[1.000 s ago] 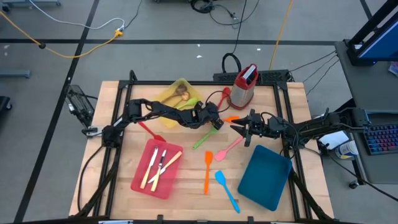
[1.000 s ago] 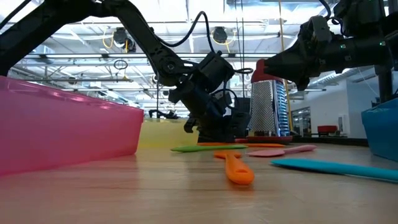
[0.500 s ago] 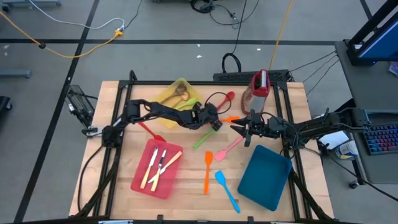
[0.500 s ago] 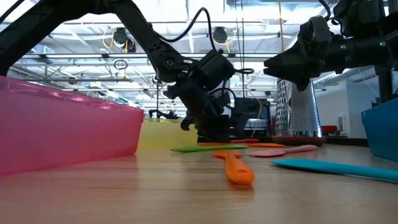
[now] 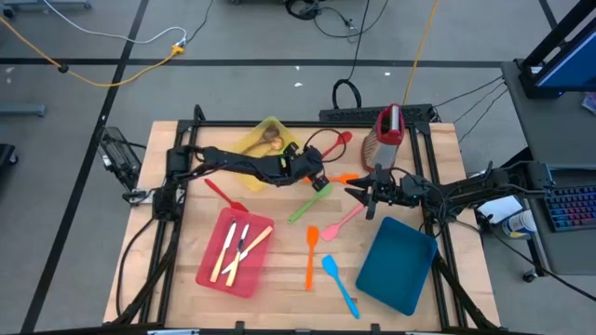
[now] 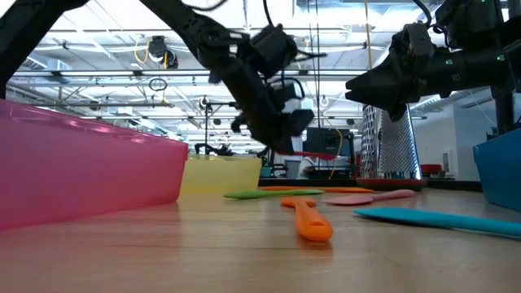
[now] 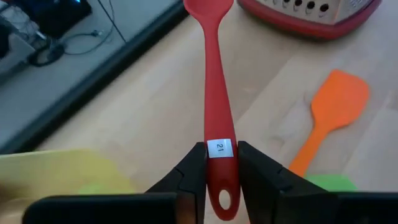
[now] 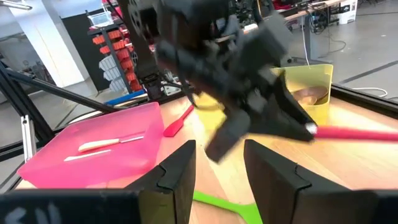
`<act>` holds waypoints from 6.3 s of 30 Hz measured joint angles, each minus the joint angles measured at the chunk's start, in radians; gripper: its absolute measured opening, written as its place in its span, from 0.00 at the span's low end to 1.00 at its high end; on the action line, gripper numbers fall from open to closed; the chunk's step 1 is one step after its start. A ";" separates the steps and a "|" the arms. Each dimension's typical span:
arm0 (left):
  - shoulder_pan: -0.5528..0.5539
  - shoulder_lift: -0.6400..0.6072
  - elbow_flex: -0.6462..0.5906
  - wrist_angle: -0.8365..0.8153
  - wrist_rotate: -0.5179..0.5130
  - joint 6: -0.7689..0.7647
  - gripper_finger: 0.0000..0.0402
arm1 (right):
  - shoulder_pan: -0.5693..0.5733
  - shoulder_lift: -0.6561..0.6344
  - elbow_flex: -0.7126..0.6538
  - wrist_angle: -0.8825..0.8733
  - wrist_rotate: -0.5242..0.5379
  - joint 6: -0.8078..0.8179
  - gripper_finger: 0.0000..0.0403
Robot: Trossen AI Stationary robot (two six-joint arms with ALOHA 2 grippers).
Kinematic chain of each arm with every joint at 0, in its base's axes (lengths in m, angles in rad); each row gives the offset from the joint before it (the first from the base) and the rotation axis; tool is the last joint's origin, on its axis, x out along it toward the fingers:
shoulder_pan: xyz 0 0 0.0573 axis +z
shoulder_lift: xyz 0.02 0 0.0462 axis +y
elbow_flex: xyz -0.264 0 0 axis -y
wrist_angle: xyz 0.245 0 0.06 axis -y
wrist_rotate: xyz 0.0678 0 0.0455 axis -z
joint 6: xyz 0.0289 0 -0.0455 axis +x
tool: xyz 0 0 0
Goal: Pick & Place Kitchen Items
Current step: Put the red serving spoon into the yellow bin, then put the red spatula into the blue bin
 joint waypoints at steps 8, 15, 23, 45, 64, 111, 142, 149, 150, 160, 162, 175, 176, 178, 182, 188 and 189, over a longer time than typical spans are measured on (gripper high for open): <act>-0.007 -0.143 0.001 -0.158 -0.095 0.088 0.18 | 0.000 0.000 0.000 -0.004 0.000 0.001 0.33; -0.005 -0.282 0.002 -0.440 -0.150 0.084 0.17 | 0.000 0.000 0.000 -0.017 0.001 0.008 0.33; -0.003 -0.411 -0.008 -0.709 -0.155 0.000 0.17 | 0.000 0.000 0.000 -0.023 0.001 0.027 0.33; 0.050 -0.557 -0.468 -0.536 0.112 -0.052 0.18 | 0.000 0.000 0.000 -0.025 0.001 0.031 0.33; 0.181 -0.530 -0.483 -0.469 0.253 0.179 0.22 | 0.000 0.000 -0.001 -0.021 0.002 0.026 0.33; 0.076 -0.650 -0.444 -1.097 0.240 0.349 0.53 | 0.000 0.000 0.000 0.027 0.002 0.051 0.33; 0.163 -0.578 -0.762 -0.652 0.342 0.736 0.45 | 0.000 0.000 0.000 0.055 0.002 0.000 0.33; 0.162 -0.576 -0.763 -0.663 0.365 0.651 0.15 | 0.000 0.000 -0.001 0.025 0.002 -0.006 0.33; 0.162 -0.576 -0.763 -0.663 0.360 0.641 0.12 | 0.000 0.000 -0.001 0.025 0.002 -0.007 0.33; 0.131 -0.582 -0.759 -0.674 0.316 0.578 0.04 | 0.000 0.000 -0.001 0.018 0.001 -0.002 0.33; 0.106 -0.594 -0.758 -0.675 0.306 0.578 0.03 | 0.000 0.000 -0.001 0.019 0.001 -0.002 0.33; 0.027 -0.626 -0.759 -0.666 0.236 0.547 0.13 | 0.000 0.000 -0.001 0.025 0.001 0.000 0.33; 0.027 -0.626 -0.759 -0.665 0.241 0.550 0.15 | 0.000 0.000 -0.001 0.024 0.001 0.000 0.33; 0.027 -0.627 -0.758 -0.659 0.264 0.566 0.19 | 0.000 0.000 -0.001 0.025 0.001 0.000 0.33; 0.014 -0.627 -0.757 -0.656 0.302 0.591 0.27 | 0.000 0.000 -0.001 0.025 0.001 0.000 0.33; -0.037 -0.628 -0.758 -0.615 0.356 0.627 0.34 | 0.000 0.000 -0.001 0.024 0.001 -0.001 0.33; -0.043 -0.630 -0.762 -0.595 0.367 0.626 0.34 | 0.000 0.000 -0.001 0.025 0.001 -0.002 0.33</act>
